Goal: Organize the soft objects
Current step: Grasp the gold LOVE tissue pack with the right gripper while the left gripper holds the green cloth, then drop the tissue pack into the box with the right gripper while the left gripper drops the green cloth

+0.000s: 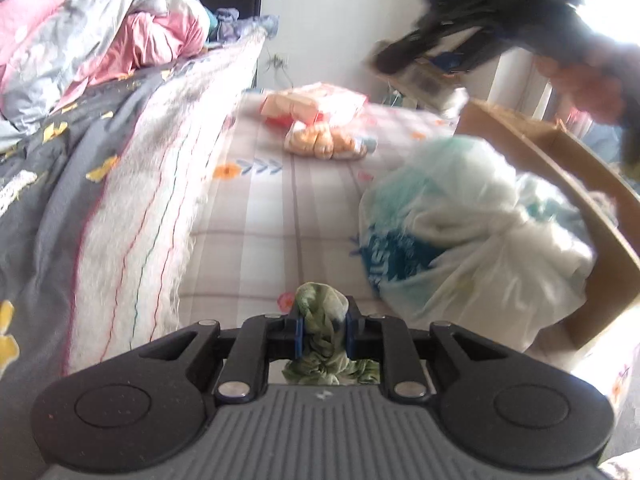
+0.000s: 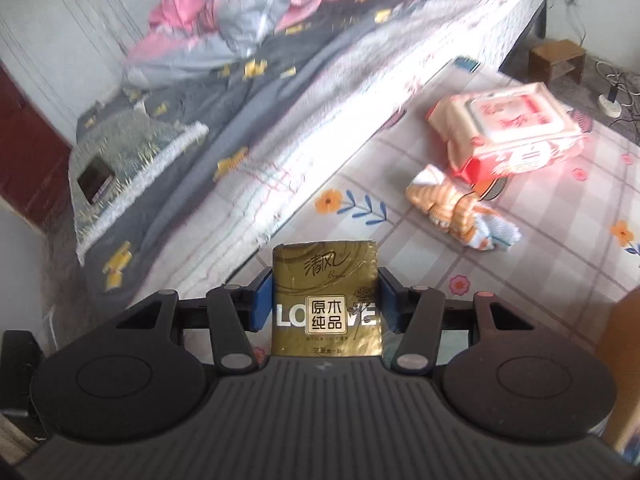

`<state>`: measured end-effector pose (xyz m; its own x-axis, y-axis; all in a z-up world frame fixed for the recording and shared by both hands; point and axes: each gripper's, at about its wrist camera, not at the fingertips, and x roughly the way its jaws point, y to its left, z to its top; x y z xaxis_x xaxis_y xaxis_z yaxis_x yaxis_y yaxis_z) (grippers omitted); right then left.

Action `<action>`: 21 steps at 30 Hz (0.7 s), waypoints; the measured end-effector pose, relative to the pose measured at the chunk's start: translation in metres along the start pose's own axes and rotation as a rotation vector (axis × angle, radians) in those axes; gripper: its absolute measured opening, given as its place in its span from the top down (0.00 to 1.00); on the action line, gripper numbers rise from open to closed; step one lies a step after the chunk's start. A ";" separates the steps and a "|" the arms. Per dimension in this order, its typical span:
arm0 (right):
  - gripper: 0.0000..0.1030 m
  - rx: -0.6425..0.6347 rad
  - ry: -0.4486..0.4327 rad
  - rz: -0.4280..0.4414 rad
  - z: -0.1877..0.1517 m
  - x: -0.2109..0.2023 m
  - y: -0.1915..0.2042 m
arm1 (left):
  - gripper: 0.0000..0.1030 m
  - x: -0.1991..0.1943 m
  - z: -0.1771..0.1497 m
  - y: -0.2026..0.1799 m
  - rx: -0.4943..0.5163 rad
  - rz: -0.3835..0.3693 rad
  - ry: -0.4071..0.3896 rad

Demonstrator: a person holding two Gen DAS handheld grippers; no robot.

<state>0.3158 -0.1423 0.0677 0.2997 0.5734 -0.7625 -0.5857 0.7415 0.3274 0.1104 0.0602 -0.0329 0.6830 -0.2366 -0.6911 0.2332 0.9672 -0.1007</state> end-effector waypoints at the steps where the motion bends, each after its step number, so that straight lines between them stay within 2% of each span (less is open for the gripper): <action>1: 0.50 0.013 -0.041 -0.002 -0.005 -0.023 -0.002 | 0.82 -0.003 0.004 -0.002 -0.005 -0.011 -0.011; 5: 0.50 0.081 -0.165 -0.053 -0.041 -0.110 -0.022 | 0.82 -0.012 0.024 -0.015 -0.014 -0.090 -0.047; 10: 0.50 0.198 -0.224 -0.173 -0.116 -0.182 -0.055 | 0.82 -0.015 0.046 -0.051 0.022 -0.201 -0.083; 15: 0.50 0.341 -0.226 -0.268 -0.191 -0.219 -0.091 | 0.82 -0.011 0.060 -0.097 0.072 -0.307 -0.089; 21: 0.49 0.392 -0.157 -0.352 -0.255 -0.222 -0.114 | 0.82 -0.004 0.065 -0.147 0.133 -0.357 -0.083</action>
<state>0.1245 -0.4430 0.0574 0.5530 0.2902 -0.7810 -0.1146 0.9550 0.2737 0.1186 -0.0870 0.0310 0.5950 -0.5677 -0.5689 0.5503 0.8037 -0.2265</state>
